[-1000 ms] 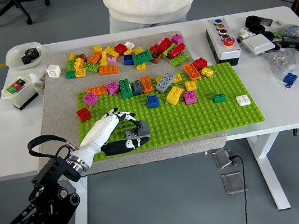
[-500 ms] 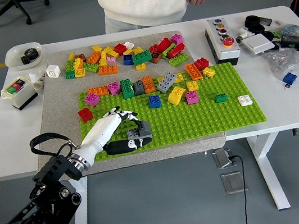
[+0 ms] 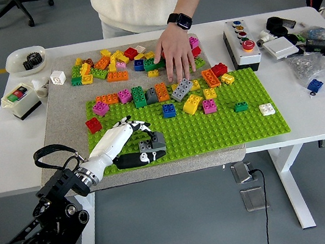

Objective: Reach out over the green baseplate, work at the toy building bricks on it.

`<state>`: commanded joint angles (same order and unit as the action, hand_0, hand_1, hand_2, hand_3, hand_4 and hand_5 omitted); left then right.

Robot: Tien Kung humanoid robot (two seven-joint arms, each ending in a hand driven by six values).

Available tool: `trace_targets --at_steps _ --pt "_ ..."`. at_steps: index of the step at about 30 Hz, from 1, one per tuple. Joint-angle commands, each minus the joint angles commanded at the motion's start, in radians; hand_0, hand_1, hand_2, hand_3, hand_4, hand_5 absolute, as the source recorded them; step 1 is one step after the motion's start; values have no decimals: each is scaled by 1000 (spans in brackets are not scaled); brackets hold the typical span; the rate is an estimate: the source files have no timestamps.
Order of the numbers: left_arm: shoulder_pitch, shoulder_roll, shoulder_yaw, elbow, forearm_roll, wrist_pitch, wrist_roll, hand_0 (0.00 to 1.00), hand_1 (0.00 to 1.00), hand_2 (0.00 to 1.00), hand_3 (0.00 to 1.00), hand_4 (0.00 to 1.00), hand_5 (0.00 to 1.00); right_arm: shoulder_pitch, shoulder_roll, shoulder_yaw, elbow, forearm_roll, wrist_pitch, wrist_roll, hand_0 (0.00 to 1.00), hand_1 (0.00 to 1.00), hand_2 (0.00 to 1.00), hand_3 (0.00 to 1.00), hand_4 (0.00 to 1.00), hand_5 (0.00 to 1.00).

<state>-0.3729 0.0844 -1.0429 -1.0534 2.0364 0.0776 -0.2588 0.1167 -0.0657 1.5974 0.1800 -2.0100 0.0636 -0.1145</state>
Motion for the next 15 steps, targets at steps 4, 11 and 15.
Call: trace_targets --at_steps 4,11,15 --pt "-1 1 9 0 4 1 2 998 878 822 570 998 788 2 0 1 0 1 -1 0 738 615 636 536 765 504" --pt "-3 3 15 -1 10 0 7 998 878 822 569 998 785 2 -1 1 0 1 -1 0 737 615 635 536 765 503" --pt "-3 2 19 -2 8 -1 7 998 878 822 569 998 785 0 -1 1 0 1 -1 0 737 615 635 536 765 503"
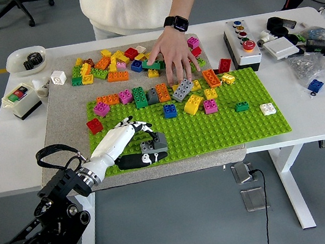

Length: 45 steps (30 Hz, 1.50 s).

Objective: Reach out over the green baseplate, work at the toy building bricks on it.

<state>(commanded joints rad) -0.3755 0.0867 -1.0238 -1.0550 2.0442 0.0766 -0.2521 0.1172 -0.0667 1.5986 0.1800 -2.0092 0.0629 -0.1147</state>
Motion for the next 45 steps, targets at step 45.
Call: trace_targets --at_steps 45 --pt "9 41 -113 -135 -146 46 -22 997 789 727 652 998 728 1 -5 16 0 -11 -1 0 737 615 636 536 765 504"
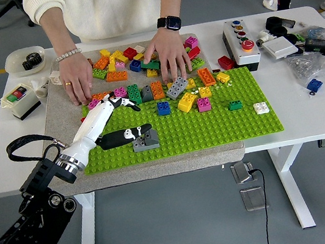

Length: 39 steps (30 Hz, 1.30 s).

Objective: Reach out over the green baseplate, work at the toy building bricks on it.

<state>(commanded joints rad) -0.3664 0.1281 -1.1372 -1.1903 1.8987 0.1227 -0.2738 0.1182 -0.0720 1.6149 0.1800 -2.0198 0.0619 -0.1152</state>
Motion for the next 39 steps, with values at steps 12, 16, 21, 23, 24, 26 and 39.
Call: trace_targets --at_steps 12,16,21,23,24,26,39 --pt "-32 37 -38 -21 40 -1 11 953 768 724 671 998 679 10 -9 14 0 -3 -3 0 735 614 636 535 765 504" --pt "-38 44 -50 -28 70 -7 18 953 768 724 671 998 679 10 -10 19 0 -4 -4 1 735 614 636 535 765 504" --pt "-42 51 -69 -40 138 -43 34 897 759 722 695 998 583 11 -12 22 0 -6 -5 2 737 614 635 536 765 504" --pt "-44 55 -77 -43 166 -64 41 858 805 788 805 998 424 11 -13 23 0 -6 -6 2 736 614 635 535 764 503" --pt "-45 58 -81 -46 180 -79 45 858 805 788 805 998 424 11 -14 23 0 -6 -6 2 736 614 635 535 764 503" --pt "-48 61 -86 -49 202 -96 47 858 805 788 805 998 424 10 -15 23 0 -7 -6 3 736 614 635 535 764 503" --pt "-66 79 -119 -53 242 -150 48 830 880 868 896 998 159 6 -10 20 0 -9 -4 3 734 614 635 535 764 503"
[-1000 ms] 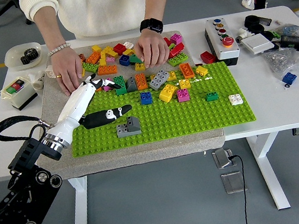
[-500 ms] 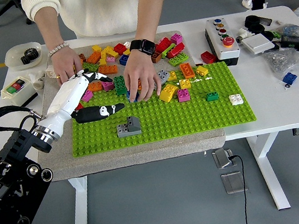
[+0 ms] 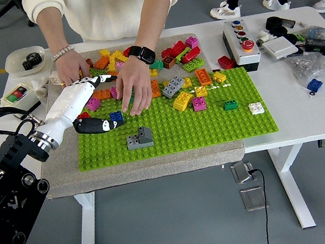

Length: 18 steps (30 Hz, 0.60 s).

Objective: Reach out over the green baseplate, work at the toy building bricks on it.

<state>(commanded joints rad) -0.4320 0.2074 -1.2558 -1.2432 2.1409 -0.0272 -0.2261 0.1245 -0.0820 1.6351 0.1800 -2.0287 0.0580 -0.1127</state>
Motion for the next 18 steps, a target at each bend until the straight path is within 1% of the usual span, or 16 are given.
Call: trace_targets --at_steps 1,2,6,7,8,10,13,14,18 --pt "-2 2 -2 -1 2 -7 1 830 880 868 896 998 159 0 0 0 0 0 0 0 734 614 635 535 764 503" --pt "-2 3 -3 -1 3 -10 1 852 897 881 921 788 2 -1 -1 0 0 0 0 0 735 613 633 535 764 502" --pt "-7 10 -4 -1 1 -15 1 852 897 881 921 788 2 -1 -3 0 0 -1 0 0 735 613 633 535 764 502" --pt "-9 11 -4 1 0 -7 -1 852 897 881 921 788 2 0 -3 -1 0 -1 0 0 735 613 633 535 764 502" --pt "-11 11 -3 2 -1 -1 -2 814 852 827 853 676 2 0 -2 -2 0 -1 0 0 736 612 634 535 763 501" --pt "-14 12 -4 4 -7 12 -5 814 852 827 853 676 2 1 -1 -3 0 0 1 1 736 612 634 535 763 501" --pt "-18 11 -6 11 -22 16 -8 814 852 827 853 676 2 0 0 -5 0 3 1 0 736 612 634 535 763 501" --pt "-18 11 -7 12 -27 18 -10 705 785 744 772 561 2 0 0 -6 0 3 1 0 735 613 634 536 763 501" --pt "-22 10 -8 18 -44 30 -16 705 785 744 772 561 2 1 -1 -6 0 5 1 0 735 613 634 536 763 501"
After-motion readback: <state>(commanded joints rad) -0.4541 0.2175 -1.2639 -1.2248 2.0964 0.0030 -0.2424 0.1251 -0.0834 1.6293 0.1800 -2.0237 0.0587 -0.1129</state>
